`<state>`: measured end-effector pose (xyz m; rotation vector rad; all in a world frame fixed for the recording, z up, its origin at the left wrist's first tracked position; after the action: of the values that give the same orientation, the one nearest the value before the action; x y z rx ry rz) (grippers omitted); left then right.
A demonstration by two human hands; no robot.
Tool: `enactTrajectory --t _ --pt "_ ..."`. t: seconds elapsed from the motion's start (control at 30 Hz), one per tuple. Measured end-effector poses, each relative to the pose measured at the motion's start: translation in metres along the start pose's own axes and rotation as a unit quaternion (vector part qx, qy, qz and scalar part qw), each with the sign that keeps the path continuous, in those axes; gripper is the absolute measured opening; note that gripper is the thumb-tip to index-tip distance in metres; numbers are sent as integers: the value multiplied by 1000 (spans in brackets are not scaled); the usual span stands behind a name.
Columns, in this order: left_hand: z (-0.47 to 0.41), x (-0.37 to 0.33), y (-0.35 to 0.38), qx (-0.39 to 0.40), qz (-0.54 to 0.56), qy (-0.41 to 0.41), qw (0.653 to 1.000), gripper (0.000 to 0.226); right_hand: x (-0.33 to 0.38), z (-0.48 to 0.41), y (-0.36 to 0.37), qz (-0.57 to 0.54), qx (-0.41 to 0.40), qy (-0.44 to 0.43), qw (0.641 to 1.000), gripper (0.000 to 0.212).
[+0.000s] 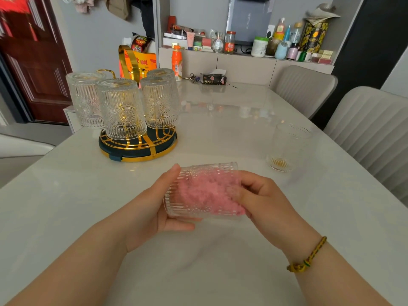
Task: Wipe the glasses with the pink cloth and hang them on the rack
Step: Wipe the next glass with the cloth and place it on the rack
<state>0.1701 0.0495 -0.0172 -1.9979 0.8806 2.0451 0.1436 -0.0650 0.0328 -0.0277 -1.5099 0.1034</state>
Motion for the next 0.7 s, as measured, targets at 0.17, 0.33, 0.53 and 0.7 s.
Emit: enactTrajectory --t 0.17,0.33,0.53,0.7 --pt "3 -12 4 51 28 43 997 69 -11 -2 3 -237 56 75 967 21" --pt "-3 -27 -3 15 22 120 992 98 -11 -2 6 -266 72 85 958 27" --pt "0 -20 -3 -8 -13 73 997 33 21 15 18 122 1 -128 984 27" --pt "1 -6 -2 5 -22 21 1000 41 13 10 12 122 -49 -126 983 26"
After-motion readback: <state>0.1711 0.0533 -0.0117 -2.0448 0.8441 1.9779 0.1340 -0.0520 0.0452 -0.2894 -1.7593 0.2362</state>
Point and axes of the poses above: each hand's wrist, its own z-axis away from the middle knuckle, its own y-axis out of the palm, x = y × z, the point moved 10 cm from there along -z, towards the middle knuckle, and after that the axes turned 13 degrees about y, right-handed, at the moved point
